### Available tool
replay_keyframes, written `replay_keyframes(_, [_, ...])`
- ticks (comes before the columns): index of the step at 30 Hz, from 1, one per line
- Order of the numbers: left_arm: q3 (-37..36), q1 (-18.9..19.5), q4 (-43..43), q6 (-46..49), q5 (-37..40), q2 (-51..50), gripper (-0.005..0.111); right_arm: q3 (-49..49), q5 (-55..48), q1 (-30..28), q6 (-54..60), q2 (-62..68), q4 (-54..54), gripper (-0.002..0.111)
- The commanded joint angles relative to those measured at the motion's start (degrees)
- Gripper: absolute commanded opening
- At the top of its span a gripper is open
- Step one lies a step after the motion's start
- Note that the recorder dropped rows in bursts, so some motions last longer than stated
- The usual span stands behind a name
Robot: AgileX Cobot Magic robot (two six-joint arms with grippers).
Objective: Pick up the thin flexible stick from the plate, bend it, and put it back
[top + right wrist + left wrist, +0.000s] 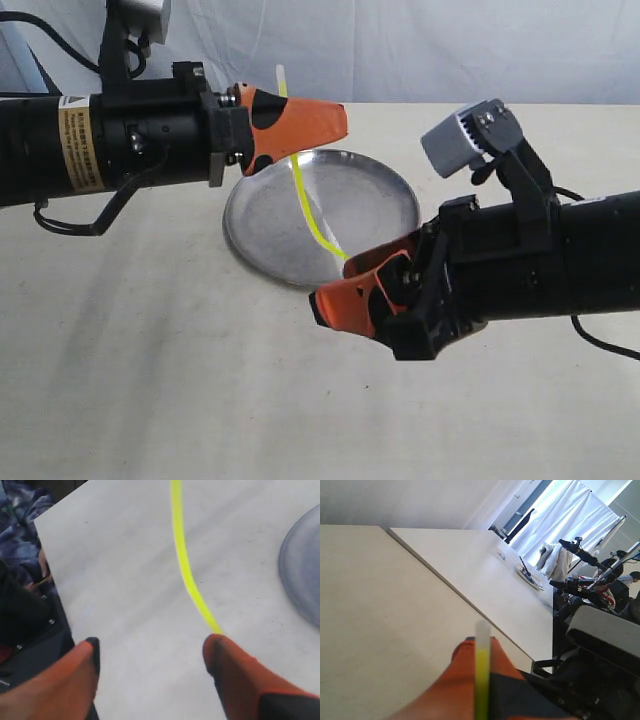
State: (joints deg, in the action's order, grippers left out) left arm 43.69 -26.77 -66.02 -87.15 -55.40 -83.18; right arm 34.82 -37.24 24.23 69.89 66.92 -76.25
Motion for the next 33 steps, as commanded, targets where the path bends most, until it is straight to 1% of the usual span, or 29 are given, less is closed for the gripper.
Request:
replay_keyframes(1, [-0.2, -0.2, 0.5, -1.3, -0.3, 0.5, 0.0, 0.3, 4.8, -0.2, 0.1, -0.4, 0.6, 0.069])
replay_keyframes(7, [-0.2, -0.2, 0.3, -1.4, -0.5, 0.5, 0.0, 0.4, 4.1, -0.2, 0.0, -0.4, 0.2, 0.067])
replay_keyframes(10, [-0.2, -0.2, -1.3, -1.5, 3.1, 0.5, 0.0, 1.3, -0.4, -0.2, 0.0, -1.0, -2.4, 0.067])
replay_keyframes(12, [-0.2, -0.2, -2.5, -3.4, 4.5, 0.5, 0.0, 2.1, -0.8, -0.2, 0.0, -1.5, -2.1, 0.067])
replay_keyframes(16, [-0.2, -0.2, -1.4, -4.3, 1.3, 0.5, 0.0, 2.6, 4.0, -0.2, 0.0, -1.3, 2.0, 0.067])
replay_keyframes(21, [-0.2, -0.2, 2.0, -4.3, -1.5, 0.5, 0.0, 2.6, 0.1, -0.2, -0.7, 1.4, 3.1, 0.067])
replay_keyframes(26, [-0.2, -1.0, 3.0, -4.2, -3.6, 0.5, 0.0, 2.6, 0.7, -0.2, -0.7, 5.0, 3.1, 0.067])
replay_keyframes(27, [-0.2, -1.1, 3.0, -4.2, -3.7, 0.5, 0.0, 2.6, 0.5, -0.2, -0.7, 5.7, 2.6, 0.065])
replay_keyframes(28, [-0.2, -1.6, 3.0, -3.8, -3.2, 0.5, 0.0, 2.6, -0.4, -0.2, -0.7, 6.3, 2.1, 0.062])
replay_keyframes(29, [-0.2, -1.9, 3.0, -3.4, -2.7, 0.5, 0.0, 2.6, -1.5, -0.2, -0.7, 7.1, 1.4, 0.055])
replay_keyframes(31, [-0.2, -2.3, 2.8, -1.2, -0.9, 0.5, 0.0, 2.7, -3.7, -0.2, -0.7, 8.2, 0.0, 0.037])
replay_keyframes(33, [-0.2, -2.4, 1.2, 2.4, 1.3, 0.5, 0.0, 2.7, -5.1, -0.2, -0.7, 8.4, -1.8, 0.008])
